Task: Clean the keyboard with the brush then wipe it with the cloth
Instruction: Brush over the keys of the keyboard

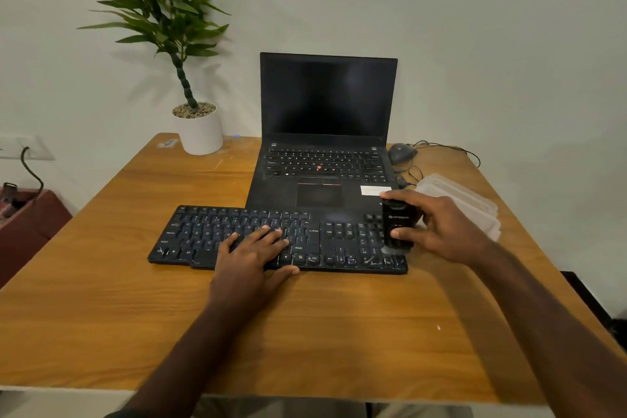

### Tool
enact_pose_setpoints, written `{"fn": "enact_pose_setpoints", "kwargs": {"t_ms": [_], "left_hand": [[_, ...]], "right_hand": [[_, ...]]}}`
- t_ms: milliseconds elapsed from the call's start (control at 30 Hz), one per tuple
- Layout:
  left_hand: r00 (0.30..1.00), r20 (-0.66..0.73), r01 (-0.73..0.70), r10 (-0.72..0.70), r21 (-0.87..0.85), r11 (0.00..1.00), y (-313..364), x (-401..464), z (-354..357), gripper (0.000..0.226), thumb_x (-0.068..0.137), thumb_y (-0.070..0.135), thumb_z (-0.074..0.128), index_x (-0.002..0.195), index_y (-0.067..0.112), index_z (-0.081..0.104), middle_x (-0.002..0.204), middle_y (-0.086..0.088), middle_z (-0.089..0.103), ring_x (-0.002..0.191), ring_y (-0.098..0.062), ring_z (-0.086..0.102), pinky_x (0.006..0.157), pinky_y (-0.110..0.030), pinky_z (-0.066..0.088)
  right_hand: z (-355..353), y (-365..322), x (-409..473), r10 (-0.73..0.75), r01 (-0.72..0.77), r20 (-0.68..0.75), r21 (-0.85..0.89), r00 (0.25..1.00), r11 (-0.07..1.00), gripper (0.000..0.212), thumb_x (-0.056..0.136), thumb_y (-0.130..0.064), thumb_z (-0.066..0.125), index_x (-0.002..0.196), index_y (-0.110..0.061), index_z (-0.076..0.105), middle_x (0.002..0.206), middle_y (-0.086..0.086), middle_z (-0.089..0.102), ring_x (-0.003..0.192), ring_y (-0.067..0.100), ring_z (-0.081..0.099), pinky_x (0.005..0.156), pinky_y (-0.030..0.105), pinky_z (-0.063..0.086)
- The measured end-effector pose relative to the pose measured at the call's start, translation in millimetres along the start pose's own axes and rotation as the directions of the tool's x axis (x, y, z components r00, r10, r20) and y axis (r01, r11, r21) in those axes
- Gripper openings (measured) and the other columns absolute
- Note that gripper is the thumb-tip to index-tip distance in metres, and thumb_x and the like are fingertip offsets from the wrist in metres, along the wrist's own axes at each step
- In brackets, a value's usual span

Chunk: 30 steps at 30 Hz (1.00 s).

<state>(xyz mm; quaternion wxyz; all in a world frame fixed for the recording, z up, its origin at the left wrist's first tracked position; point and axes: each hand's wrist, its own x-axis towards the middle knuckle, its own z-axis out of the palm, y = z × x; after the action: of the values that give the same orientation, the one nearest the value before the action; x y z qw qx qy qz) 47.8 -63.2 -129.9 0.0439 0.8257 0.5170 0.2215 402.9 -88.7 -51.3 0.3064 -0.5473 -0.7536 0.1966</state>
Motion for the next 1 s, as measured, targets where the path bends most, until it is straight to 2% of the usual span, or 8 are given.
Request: {"fn": "enact_pose_setpoints", "kwargs": {"t_ms": [167,300,400,567,733,800,933,1000], "left_hand": [[1.0,0.0,0.008,-0.008,-0.004,1.0,0,1,1,0.076,0.079,0.08,0.029,0.136,0.038,0.056,0.149,0.014,0.048,0.144,-0.005,0.031,0.118,-0.044,0.016],[1.0,0.0,0.009,-0.009,-0.016,1.0,1,0,-1,0.076,0.079,0.08,0.03,0.136,0.037,0.057,0.149,0.014,0.048,0.144,-0.004,0.031,0.118,-0.044,0.016],[1.0,0.025,0.016,-0.016,-0.01,1.0,2,0,-3,0.077,0.078,0.08,0.027,0.138,0.039,0.053,0.151,0.016,0.045,0.145,-0.002,0.028,0.119,-0.043,0.014],[1.0,0.005,0.01,-0.01,-0.009,1.0,0,1,-1,0.075,0.08,0.08,0.03,0.136,0.038,0.055,0.149,0.015,0.047,0.143,-0.003,0.03,0.119,-0.045,0.017],[1.0,0.007,0.008,-0.008,0.007,1.0,-1,1,1,0.075,0.079,0.08,0.029,0.137,0.039,0.054,0.15,0.016,0.046,0.144,-0.003,0.03,0.119,-0.045,0.017],[1.0,0.001,0.003,-0.003,0.0,1.0,-1,1,0,0.074,0.08,0.079,0.031,0.136,0.038,0.056,0.149,0.015,0.048,0.143,-0.004,0.031,0.119,-0.046,0.018],[1.0,0.004,0.006,-0.006,0.0,1.0,0,1,0,0.074,0.08,0.079,0.03,0.136,0.037,0.056,0.149,0.015,0.047,0.144,-0.004,0.03,0.118,-0.044,0.015],[1.0,0.004,0.006,-0.006,-0.008,1.0,1,1,0,0.076,0.079,0.079,0.029,0.137,0.037,0.055,0.15,0.014,0.047,0.144,-0.004,0.03,0.119,-0.044,0.014]], "right_hand": [[20,-7,2,-0.029,0.037,-0.071,0.119,0.997,0.992,0.064,0.082,-0.011,0.083,0.138,-0.03,0.058,0.122,-0.008,0.069,0.11,0.006,0.066,0.09,0.029,0.058],[50,-27,21,-0.058,0.068,-0.057,0.181,0.997,0.981,0.065,0.083,-0.015,0.083,0.139,-0.034,0.058,0.122,-0.007,0.069,0.113,0.008,0.065,0.092,0.03,0.058],[55,-35,28,-0.08,0.082,-0.019,0.172,0.997,0.982,0.066,0.084,-0.017,0.082,0.141,-0.036,0.055,0.128,-0.01,0.065,0.117,0.005,0.063,0.094,0.03,0.057],[26,-26,28,-0.032,0.028,0.07,0.065,0.997,0.998,0.065,0.082,-0.013,0.083,0.137,-0.037,0.058,0.123,-0.008,0.066,0.109,0.005,0.065,0.09,0.035,0.06],[55,-46,38,-0.043,0.047,-0.025,0.187,0.999,0.981,0.067,0.082,-0.016,0.083,0.138,-0.039,0.055,0.125,-0.008,0.066,0.114,0.005,0.064,0.092,0.031,0.059],[68,-49,38,-0.052,0.053,-0.011,0.176,0.999,0.983,0.067,0.083,-0.019,0.082,0.139,-0.042,0.054,0.126,-0.009,0.065,0.115,0.005,0.063,0.093,0.031,0.058],[60,-50,42,-0.02,0.005,0.065,0.234,0.998,0.972,0.064,0.08,-0.01,0.084,0.134,-0.033,0.06,0.123,-0.01,0.067,0.111,0.004,0.065,0.091,0.033,0.06],[61,-52,42,-0.014,0.009,0.019,0.24,1.0,0.971,0.064,0.08,-0.01,0.084,0.134,-0.033,0.06,0.122,-0.01,0.067,0.111,0.004,0.066,0.091,0.033,0.06]]}}
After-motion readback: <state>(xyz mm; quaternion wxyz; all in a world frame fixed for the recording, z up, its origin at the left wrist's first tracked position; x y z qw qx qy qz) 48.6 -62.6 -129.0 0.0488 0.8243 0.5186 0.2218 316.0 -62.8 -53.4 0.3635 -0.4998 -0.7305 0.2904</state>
